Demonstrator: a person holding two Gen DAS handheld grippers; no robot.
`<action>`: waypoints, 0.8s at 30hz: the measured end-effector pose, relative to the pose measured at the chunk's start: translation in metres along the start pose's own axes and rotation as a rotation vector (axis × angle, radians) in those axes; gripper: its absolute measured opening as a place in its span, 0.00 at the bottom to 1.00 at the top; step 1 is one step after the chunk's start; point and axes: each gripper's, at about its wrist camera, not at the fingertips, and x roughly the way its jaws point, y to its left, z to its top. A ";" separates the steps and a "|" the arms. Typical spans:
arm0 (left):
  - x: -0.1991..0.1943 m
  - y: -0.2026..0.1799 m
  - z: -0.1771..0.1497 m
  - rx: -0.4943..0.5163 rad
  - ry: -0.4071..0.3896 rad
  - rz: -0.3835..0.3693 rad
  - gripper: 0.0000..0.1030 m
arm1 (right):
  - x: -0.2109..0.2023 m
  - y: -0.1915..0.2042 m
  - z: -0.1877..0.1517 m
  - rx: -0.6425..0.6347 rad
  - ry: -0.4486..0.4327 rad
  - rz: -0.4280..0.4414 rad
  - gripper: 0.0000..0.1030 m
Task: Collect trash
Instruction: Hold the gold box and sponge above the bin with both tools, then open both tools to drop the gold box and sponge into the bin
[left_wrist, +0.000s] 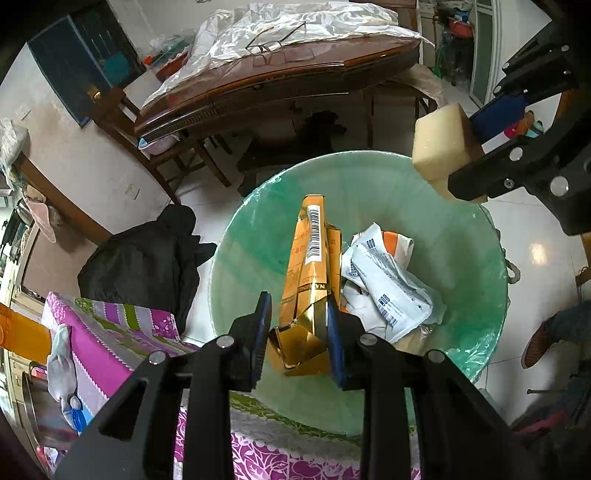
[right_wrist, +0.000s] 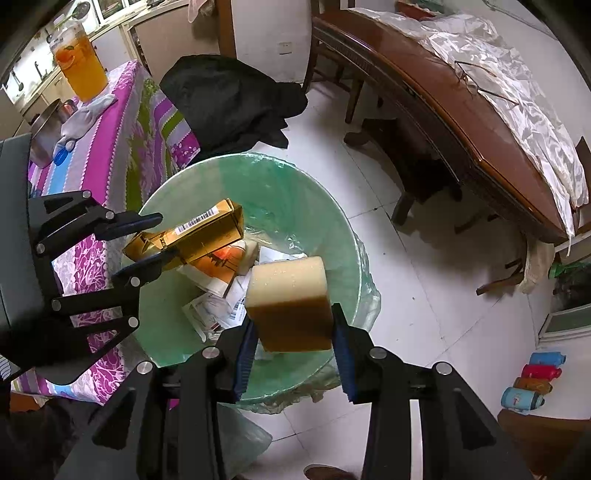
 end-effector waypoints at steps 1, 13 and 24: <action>0.000 0.001 0.000 -0.002 -0.003 0.000 0.26 | -0.001 0.001 0.000 -0.003 -0.001 0.001 0.38; -0.002 0.014 0.000 -0.046 -0.017 0.038 0.46 | -0.001 0.005 0.009 -0.033 0.008 -0.003 0.57; -0.005 0.013 -0.002 -0.053 -0.027 0.058 0.46 | 0.006 0.004 0.007 -0.026 0.015 -0.013 0.56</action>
